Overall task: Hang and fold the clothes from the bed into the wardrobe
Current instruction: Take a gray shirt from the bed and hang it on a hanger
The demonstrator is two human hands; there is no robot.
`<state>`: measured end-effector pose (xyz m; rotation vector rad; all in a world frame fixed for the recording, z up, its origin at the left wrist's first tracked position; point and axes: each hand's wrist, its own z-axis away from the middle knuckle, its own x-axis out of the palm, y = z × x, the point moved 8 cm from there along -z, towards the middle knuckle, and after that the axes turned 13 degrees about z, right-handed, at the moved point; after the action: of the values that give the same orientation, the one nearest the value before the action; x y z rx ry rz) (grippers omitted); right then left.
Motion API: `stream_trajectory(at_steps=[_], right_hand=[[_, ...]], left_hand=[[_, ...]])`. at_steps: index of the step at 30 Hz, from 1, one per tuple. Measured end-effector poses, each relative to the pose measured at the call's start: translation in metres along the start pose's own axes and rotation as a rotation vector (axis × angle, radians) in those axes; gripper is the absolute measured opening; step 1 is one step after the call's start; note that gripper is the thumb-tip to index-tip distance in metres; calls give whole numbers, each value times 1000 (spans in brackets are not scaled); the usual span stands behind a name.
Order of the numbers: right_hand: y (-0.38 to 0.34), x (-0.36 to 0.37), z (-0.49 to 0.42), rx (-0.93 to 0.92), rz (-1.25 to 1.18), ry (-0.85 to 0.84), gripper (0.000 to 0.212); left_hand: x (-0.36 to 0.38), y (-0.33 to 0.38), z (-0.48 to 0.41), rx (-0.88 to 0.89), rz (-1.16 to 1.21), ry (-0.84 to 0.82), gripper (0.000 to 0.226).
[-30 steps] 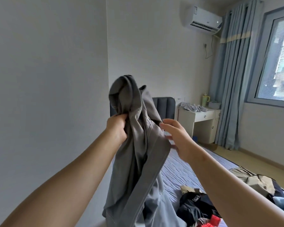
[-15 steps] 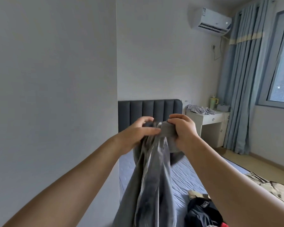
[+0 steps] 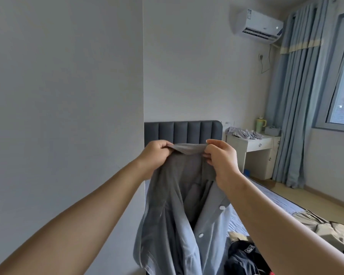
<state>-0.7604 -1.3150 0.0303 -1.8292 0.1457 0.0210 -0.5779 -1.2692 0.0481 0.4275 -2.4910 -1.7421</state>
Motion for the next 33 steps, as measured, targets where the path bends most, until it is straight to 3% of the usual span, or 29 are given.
stream_trajectory(at_steps=[3, 5, 8, 11, 14, 19, 28, 31, 33], right_hand=[[-6, 3, 9, -164, 285, 0, 44], [-6, 4, 11, -236, 466, 35, 35], [-6, -9, 9, -222, 566, 129, 19], [-9, -14, 6, -252, 670, 163, 30], [-11, -4, 3, -274, 480, 23, 37], [-3, 10, 1, -63, 59, -196, 31], [-6, -4, -6, 19, -43, -162, 28], [-4, -8, -4, 51, -109, -140, 23], [-1, -8, -2, 110, -142, -164, 26]], left_hand=[[4, 16, -6, -18, 183, 5, 22], [9, 22, -5, -16, 216, -42, 23], [13, 34, -3, 121, -6, -172, 16], [11, 38, -1, 162, -304, -339, 16], [-5, 35, -8, 138, -558, -319, 20], [-23, 27, -18, 63, -512, -205, 6], [-32, 11, -4, 21, -508, -298, 16], [-42, -3, -3, -63, -645, -325, 9], [-52, -12, 1, -154, -522, -267, 14]])
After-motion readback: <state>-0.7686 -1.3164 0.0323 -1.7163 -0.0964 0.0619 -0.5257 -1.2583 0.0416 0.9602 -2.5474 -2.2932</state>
